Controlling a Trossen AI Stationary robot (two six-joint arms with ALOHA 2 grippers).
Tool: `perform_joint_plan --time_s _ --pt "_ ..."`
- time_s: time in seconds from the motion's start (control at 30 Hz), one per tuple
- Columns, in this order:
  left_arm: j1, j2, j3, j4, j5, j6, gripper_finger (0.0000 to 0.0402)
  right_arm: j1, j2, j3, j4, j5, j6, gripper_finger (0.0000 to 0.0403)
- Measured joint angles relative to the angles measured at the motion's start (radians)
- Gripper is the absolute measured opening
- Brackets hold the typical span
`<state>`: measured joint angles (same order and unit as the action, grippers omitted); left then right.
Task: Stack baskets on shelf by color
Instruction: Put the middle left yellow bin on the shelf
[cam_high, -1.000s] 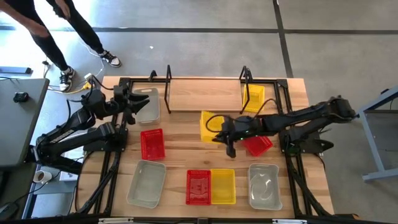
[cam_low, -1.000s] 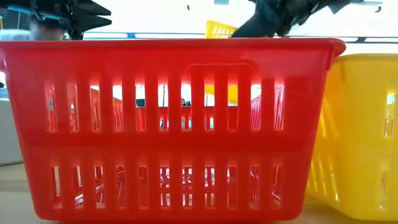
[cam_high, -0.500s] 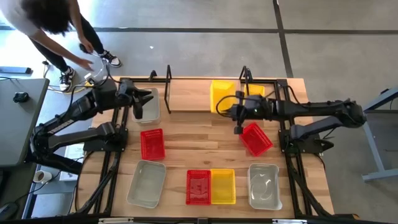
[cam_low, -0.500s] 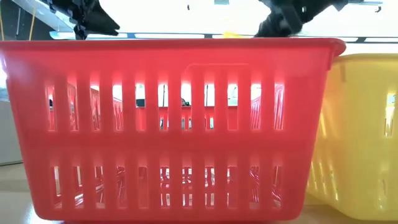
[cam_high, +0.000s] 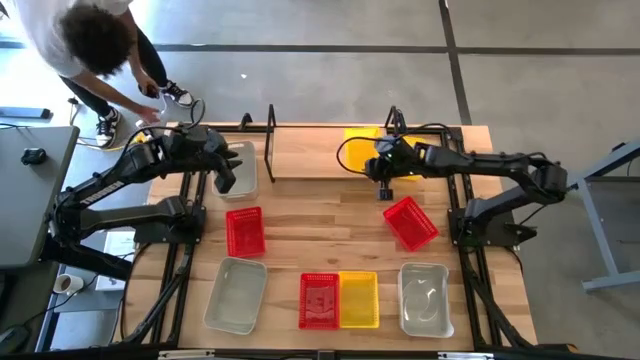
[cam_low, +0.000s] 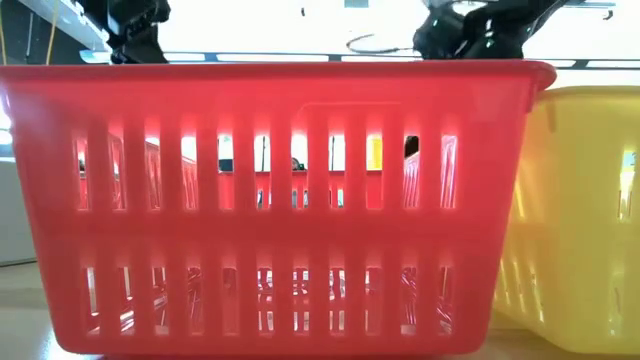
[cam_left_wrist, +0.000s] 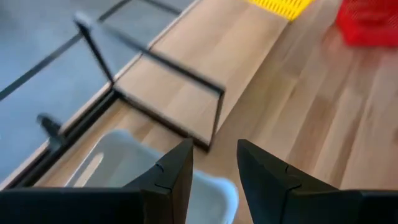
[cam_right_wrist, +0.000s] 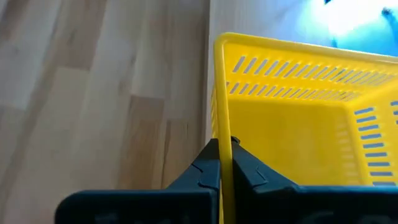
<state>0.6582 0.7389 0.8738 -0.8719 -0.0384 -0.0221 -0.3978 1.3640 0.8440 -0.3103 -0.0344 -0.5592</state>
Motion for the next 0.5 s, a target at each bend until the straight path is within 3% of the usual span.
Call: perform_joint_plan --time_s 0.5 --pt "0.0 0.126 0.0 -0.163 -0.052 0.0 0.0117 -0.054 0.119 0.0 0.017 -0.004 -0.001 0.0"
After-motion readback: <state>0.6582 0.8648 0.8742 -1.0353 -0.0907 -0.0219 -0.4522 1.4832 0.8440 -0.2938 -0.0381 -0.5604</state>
